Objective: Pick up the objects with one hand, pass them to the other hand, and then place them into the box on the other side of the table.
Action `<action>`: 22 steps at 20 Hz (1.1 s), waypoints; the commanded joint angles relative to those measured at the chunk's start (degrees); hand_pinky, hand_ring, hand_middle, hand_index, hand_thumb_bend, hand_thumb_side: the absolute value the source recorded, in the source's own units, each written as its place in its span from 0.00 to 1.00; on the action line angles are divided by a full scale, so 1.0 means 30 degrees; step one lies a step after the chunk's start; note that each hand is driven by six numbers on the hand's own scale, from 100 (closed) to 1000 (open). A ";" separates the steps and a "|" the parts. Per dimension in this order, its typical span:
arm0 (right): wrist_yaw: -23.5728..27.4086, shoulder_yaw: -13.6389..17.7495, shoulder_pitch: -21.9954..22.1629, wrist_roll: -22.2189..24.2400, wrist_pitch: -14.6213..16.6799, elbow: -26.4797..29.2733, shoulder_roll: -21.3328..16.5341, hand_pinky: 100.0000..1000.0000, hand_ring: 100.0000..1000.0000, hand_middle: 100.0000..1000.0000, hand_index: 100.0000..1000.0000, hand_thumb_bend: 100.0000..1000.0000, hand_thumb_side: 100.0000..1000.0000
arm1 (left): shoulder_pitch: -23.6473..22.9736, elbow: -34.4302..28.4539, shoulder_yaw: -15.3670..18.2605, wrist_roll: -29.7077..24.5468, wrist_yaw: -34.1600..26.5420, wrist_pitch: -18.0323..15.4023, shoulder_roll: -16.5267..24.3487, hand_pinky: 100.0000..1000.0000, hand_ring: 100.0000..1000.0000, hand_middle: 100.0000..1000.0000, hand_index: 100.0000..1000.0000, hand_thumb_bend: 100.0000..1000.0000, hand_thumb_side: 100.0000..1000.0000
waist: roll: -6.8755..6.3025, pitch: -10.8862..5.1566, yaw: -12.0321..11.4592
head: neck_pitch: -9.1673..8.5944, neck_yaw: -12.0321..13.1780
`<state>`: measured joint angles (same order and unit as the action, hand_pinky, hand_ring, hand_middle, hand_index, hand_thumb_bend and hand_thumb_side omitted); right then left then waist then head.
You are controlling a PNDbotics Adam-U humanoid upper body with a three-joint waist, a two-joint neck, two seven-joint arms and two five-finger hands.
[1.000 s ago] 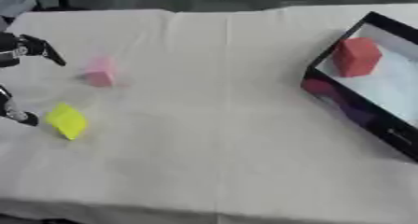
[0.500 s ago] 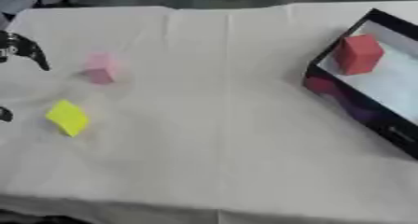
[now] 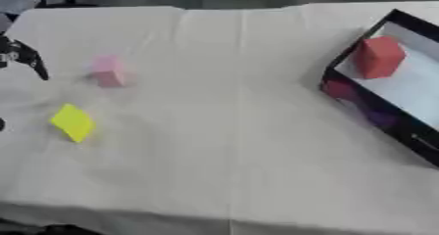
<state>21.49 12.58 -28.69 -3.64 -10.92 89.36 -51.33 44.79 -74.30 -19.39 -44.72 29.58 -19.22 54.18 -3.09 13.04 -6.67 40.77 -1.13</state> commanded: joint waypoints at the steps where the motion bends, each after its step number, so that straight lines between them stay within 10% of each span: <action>1: -0.0075 0.0178 -0.0151 -0.0074 -0.0034 0.0270 -0.0717 0.97 1.00 0.87 1.00 0.00 0.63 | 0.0508 -0.0214 0.0551 -0.1670 -0.0668 -0.0329 0.0358 0.86 0.83 0.73 0.80 0.74 0.00 | 0.0146 -0.0462 -0.0020 | -0.0053 0.0065; 22: -0.0080 0.0319 -0.0231 -0.0286 -0.0321 0.0259 -0.0367 0.96 1.00 0.86 1.00 0.00 0.64 | 0.1074 0.0891 -0.0204 -0.2368 -0.1087 -0.0422 -0.1102 0.83 0.81 0.72 0.81 0.75 0.00 | 0.0236 -0.0296 0.0221 | -0.0446 -0.0069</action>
<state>21.02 12.65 -28.46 -4.28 -11.82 89.36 -51.06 46.94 -71.85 -20.12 -47.83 25.75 -16.11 49.85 -3.08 13.06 -5.97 40.14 -1.20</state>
